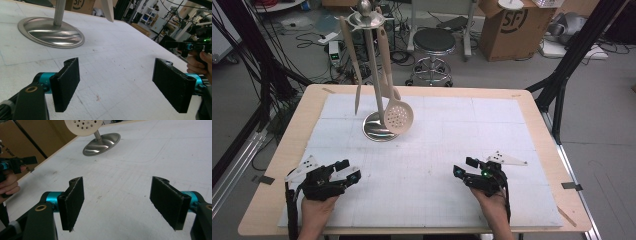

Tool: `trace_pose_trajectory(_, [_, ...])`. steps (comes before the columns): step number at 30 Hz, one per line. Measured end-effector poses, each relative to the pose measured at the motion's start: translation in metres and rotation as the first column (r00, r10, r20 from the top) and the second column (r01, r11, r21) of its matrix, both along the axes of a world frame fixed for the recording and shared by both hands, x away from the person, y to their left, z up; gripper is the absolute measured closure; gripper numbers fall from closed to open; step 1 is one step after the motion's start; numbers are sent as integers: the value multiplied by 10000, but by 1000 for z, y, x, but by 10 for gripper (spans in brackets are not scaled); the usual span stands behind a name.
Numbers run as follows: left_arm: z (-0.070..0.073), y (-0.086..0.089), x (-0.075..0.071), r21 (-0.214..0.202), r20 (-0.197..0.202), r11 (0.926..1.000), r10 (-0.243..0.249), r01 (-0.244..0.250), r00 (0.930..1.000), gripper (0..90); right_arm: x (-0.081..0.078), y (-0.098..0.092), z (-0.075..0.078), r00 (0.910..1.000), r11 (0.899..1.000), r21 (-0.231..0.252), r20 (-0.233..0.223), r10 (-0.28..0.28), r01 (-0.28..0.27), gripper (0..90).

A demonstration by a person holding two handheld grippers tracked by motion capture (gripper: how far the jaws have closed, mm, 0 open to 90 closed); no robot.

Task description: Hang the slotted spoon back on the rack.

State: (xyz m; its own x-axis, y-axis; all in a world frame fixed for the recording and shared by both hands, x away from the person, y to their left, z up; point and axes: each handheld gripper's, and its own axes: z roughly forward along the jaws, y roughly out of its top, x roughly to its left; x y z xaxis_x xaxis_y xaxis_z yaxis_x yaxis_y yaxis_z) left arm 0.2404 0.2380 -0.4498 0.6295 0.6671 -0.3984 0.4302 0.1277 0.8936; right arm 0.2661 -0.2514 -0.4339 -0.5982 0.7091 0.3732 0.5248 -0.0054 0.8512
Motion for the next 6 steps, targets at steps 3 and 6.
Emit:
trace_pose_trajectory(3, [0, 0, -1, -50, -13, 10000, -58, 58, 10000, 224, -1, 1, 0, 10000, 10000, 0, 6, -35, 35, 273])
trace_pose_trajectory(6, [0, -1, 0, -52, -23, 9999, -88, 88, 10000, 222, -1, 1, 0, 10000, 10000, -2, -50, -56, 56, 272])
